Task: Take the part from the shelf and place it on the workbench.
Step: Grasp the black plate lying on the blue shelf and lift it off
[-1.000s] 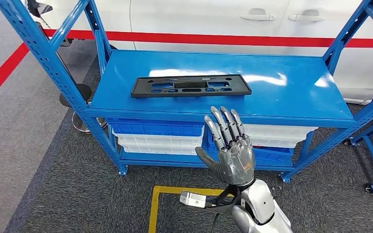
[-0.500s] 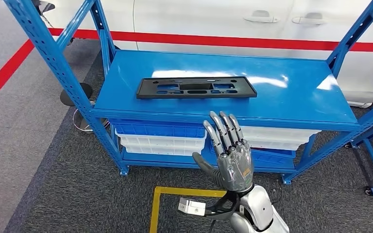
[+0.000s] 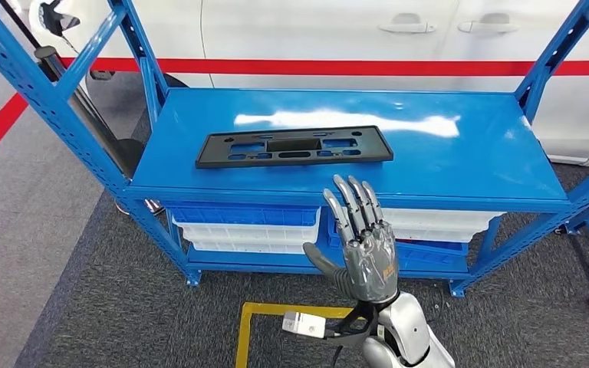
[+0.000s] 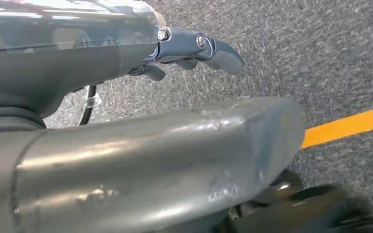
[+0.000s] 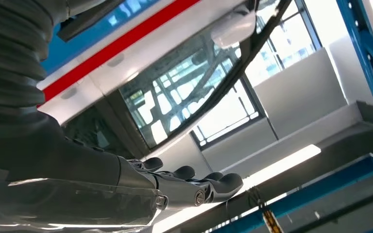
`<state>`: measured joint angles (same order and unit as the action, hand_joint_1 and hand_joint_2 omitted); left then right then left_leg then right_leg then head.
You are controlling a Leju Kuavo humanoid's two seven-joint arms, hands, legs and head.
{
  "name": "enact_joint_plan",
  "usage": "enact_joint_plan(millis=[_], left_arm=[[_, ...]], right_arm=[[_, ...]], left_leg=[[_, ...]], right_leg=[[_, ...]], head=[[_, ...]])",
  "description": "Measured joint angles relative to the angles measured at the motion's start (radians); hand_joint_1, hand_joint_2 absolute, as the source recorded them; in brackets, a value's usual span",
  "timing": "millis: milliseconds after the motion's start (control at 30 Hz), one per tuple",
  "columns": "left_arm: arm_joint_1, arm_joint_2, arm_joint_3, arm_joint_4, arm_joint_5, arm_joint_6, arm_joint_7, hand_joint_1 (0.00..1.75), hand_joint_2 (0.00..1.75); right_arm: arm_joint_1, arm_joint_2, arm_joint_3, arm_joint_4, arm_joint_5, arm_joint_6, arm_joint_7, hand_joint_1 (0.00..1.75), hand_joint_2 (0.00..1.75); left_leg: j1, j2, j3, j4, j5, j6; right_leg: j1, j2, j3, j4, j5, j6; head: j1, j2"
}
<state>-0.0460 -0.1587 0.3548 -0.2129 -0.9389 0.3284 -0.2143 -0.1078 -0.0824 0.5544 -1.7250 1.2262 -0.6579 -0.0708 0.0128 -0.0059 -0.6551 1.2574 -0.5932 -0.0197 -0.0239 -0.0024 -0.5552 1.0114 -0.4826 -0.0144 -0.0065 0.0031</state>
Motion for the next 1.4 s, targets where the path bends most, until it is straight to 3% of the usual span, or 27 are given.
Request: enact_joint_plan(millis=[33, 67, 100, 167, 200, 233, 367, 433, 500, 533, 567, 600, 667, 733, 800, 900, 933, 1000, 1033, 1067, 1100, 1167, 1200, 1267, 1400], left_arm=[[0.001, 0.000, 0.000, 0.000, -0.003, -0.001, 0.004, 0.00, 0.00], [0.002, 0.000, 0.000, 0.000, -0.006, -0.002, 0.007, 0.00, 0.00], [0.002, 0.000, 0.000, 0.000, -0.008, -0.003, 0.009, 0.00, 0.00], [0.001, 0.000, 0.000, 0.000, -0.013, -0.005, 0.012, 0.00, 0.00], [0.000, 0.000, 0.000, 0.000, -0.015, -0.006, 0.013, 0.00, 0.00], [-0.001, 0.000, 0.000, 0.000, -0.017, -0.007, 0.016, 0.00, 0.00], [-0.003, 0.000, 0.000, 0.000, -0.024, -0.010, 0.023, 0.00, 0.00], [-0.004, -0.001, -0.001, 0.000, -0.027, -0.012, 0.024, 0.00, 0.00], [-0.005, -0.001, -0.002, 0.000, -0.028, -0.016, 0.025, 0.00, 0.00], [-0.005, -0.001, -0.002, 0.000, -0.029, -0.017, 0.025, 0.00, 0.00], [-0.005, -0.001, -0.002, 0.000, -0.029, -0.018, 0.025, 0.00, 0.00], [-0.005, -0.001, -0.002, 0.000, -0.030, -0.018, 0.025, 0.00, 0.00], [-0.004, -0.002, -0.002, 0.000, -0.032, -0.020, 0.025, 0.00, 0.00], [-0.005, -0.003, -0.003, 0.000, -0.034, -0.021, 0.025, 0.00, 0.00], [-0.007, -0.004, -0.003, 0.000, -0.035, -0.021, 0.025, 0.00, 0.00], [-0.008, -0.004, -0.003, 0.000, -0.035, -0.021, 0.026, 0.00, 0.00], [-0.008, -0.004, -0.003, 0.000, -0.035, -0.021, 0.026, 0.00, 0.00], [-0.007, -0.004, -0.003, 0.000, -0.035, -0.021, 0.026, 0.00, 0.00], [-0.006, -0.004, -0.003, 0.000, -0.035, -0.021, 0.026, 0.00, 0.00], [-0.005, -0.004, -0.003, 0.000, -0.035, -0.021, 0.026, 0.00, 0.00], [-0.004, -0.003, -0.003, 0.000, -0.035, -0.021, 0.026, 0.00, 0.00], [-0.003, -0.002, -0.003, 0.000, -0.035, -0.021, 0.027, 0.00, 0.00], [-0.003, -0.002, -0.003, 0.000, -0.035, -0.021, 0.027, 0.00, 0.00], [-0.005, -0.002, -0.003, 0.000, -0.036, -0.022, 0.027, 0.00, 0.00], [-0.005, -0.001, -0.003, 0.000, -0.036, -0.022, 0.028, 0.00, 0.00]], right_arm=[[-0.003, 0.000, 0.000, 0.007, 0.000, 0.017, 0.008, 0.00, 1.75], [-0.007, 0.000, 0.000, 0.017, -0.001, 0.033, 0.016, 0.00, 1.75], [-0.012, 0.000, 0.000, 0.030, -0.004, 0.047, 0.023, 0.00, 1.75], [-0.023, 0.000, 0.000, 0.057, -0.016, 0.068, 0.033, 0.00, 1.75], [-0.028, 0.001, 0.000, 0.070, -0.022, 0.074, 0.035, 0.00, 1.75], [-0.032, 0.001, 0.000, 0.082, -0.026, 0.078, 0.037, 0.00, 1.75], [-0.038, 0.001, 0.000, 0.117, -0.032, 0.085, 0.038, 0.00, 1.75], [-0.041, 0.001, -0.001, 0.128, -0.033, 0.086, 0.039, 0.00, 1.75], [-0.038, 0.001, -0.001, 0.141, -0.033, 0.087, 0.041, 0.00, 1.75], [-0.035, 0.001, -0.001, 0.146, -0.033, 0.088, 0.043, 0.00, 1.75], [-0.033, 0.001, -0.001, 0.151, -0.033, 0.088, 0.044, 0.00, 1.75], [-0.031, 0.001, -0.001, 0.154, -0.033, 0.089, 0.045, 0.00, 1.75], [-0.031, 0.001, -0.001, 0.158, -0.033, 0.090, 0.047, 0.00, 1.75], [-0.030, 0.001, -0.002, 0.160, -0.033, 0.092, 0.049, 0.00, 1.75], [-0.027, 0.001, -0.003, 0.161, -0.033, 0.092, 0.050, 0.00, 1.75], [-0.024, 0.001, -0.003, 0.162, -0.033, 0.091, 0.051, 0.00, 1.75], [-0.023, 0.001, -0.003, 0.163, -0.033, 0.091, 0.051, 0.00, 1.75], [-0.022, 0.001, -0.003, 0.165, -0.033, 0.091, 0.051, 0.00, 1.75], [-0.020, 0.001, -0.003, 0.166, -0.033, 0.092, 0.051, 0.00, 1.75], [-0.018, 0.001, -0.003, 0.168, -0.033, 0.092, 0.051, 0.00, 1.75], [-0.016, 0.001, -0.003, 0.169, -0.033, 0.092, 0.051, 0.00, 1.75], [-0.015, 0.001, -0.003, 0.171, -0.033, 0.091, 0.051, 0.00, 1.75], [-0.015, 0.001, -0.003, 0.172, -0.033, 0.091, 0.051, 0.00, 1.75], [-0.014, 0.001, -0.003, 0.172, -0.033, 0.091, 0.051, 0.00, 1.75], [-0.015, 0.001, -0.003, 0.172, -0.033, 0.091, 0.051, 0.00, 1.75]], left_leg=[[0.001, 0.000, -0.032, 0.042, 0.000, -0.002], [0.001, 0.000, -0.046, 0.044, 0.022, -0.002], [0.001, 0.000, -0.040, 0.008, 0.062, -0.001], [-0.001, 0.000, 0.000, -0.117, 0.148, 0.005], [-0.002, 0.001, 0.021, -0.169, 0.168, 0.009], [-0.004, 0.000, 0.032, -0.198, 0.172, 0.015], [-0.005, -0.002, 0.045, -0.222, 0.156, 0.041], [-0.002, -0.001, 0.056, -0.230, 0.152, 0.052], [-0.004, 0.000, 0.061, -0.231, 0.146, 0.061], [-0.006, -0.001, 0.065, -0.231, 0.142, 0.063], [-0.007, -0.002, 0.070, -0.231, 0.138, 0.064], [-0.009, -0.003, 0.077, -0.231, 0.134, 0.064], [-0.012, -0.004, 0.094, -0.231, 0.122, 0.061], [-0.015, -0.004, 0.102, -0.230, 0.113, 0.053], [-0.015, -0.003, 0.104, -0.231, 0.109, 0.043], [-0.014, 0.000, 0.098, -0.205, 0.086, 0.025], [-0.012, 0.001, 0.079, -0.163, 0.064, 0.018], [-0.006, 0.000, 0.011, -0.035, 0.012, 0.007], [-0.002, 0.001, -0.022, 0.019, -0.001, 0.002], [0.001, 0.001, -0.041, 0.042, 0.006, -0.002], [0.004, 0.001, -0.041, 0.026, 0.033, -0.005], [0.008, 0.002, 0.005, -0.096, 0.113, -0.007], [0.008, 0.002, 0.033, -0.159, 0.138, -0.005], [0.005, 0.001, 0.057, -0.219, 0.149, 0.007], [0.003, 0.000, 0.064, -0.230, 0.146, 0.039]], right_leg=[[0.001, 0.000, 0.005, 0.000, -0.005, -0.001], [0.001, 0.001, 0.013, 0.001, -0.011, 0.000], [0.001, 0.003, 0.022, 0.001, -0.017, 0.002], [0.002, 0.004, 0.040, 0.002, -0.032, 0.010], [0.004, 0.005, 0.044, 0.003, -0.038, 0.015], [0.006, 0.004, 0.045, 0.004, -0.042, 0.020], [0.005, 0.001, 0.044, 0.011, -0.058, 0.039], [0.003, 0.002, 0.006, 0.087, -0.094, 0.045], [0.004, 0.002, -0.077, 0.220, -0.136, 0.048], [0.003, 0.002, -0.113, 0.267, -0.140, 0.048], [0.003, 0.002, -0.135, 0.282, -0.125, 0.047], [0.004, 0.002, -0.135, 0.258, -0.090, 0.045], [0.009, 0.002, -0.093, 0.136, -0.002, 0.032], [0.017, 0.001, -0.055, 0.040, 0.035, 0.018], [0.021, 0.003, -0.048, 0.019, 0.029, 0.012], [0.011, 0.003, -0.032, 0.001, 0.030, 0.002], [0.007, 0.001, -0.024, -0.005, 0.030, -0.002], [0.008, -0.002, -0.018, -0.007, 0.025, -0.007], [0.008, -0.002, -0.016, -0.007, 0.023, -0.008], [0.008, -0.002, -0.013, -0.007, 0.020, -0.007], [0.007, -0.001, -0.009, -0.006, 0.017, -0.005], [0.004, 0.001, 0.001, -0.004, 0.008, 0.003], [0.005, 0.002, 0.004, 0.000, 0.002, 0.009], [0.008, 0.003, 0.003, 0.003, -0.003, 0.020], [0.005, 0.002, -0.003, 0.022, -0.020, 0.041]], head=[[0.000, 0.000], [0.000, 0.000], [0.000, 0.000], [0.000, 0.000], [-0.001, 0.000], [-0.001, 0.000], [0.002, 0.000], [0.005, 0.000], [0.007, 0.000], [0.008, 0.000], [0.008, 0.000], [0.008, 0.000], [0.008, 0.000], [0.007, 0.000], [0.008, 0.000], [0.007, 0.000], [0.006, 0.000], [0.005, 0.000], [0.005, 0.000], [0.005, 0.000], [0.004, 0.000], [0.004, 0.000], [0.003, 0.000], [0.003, 0.000], [0.007, 0.000]])
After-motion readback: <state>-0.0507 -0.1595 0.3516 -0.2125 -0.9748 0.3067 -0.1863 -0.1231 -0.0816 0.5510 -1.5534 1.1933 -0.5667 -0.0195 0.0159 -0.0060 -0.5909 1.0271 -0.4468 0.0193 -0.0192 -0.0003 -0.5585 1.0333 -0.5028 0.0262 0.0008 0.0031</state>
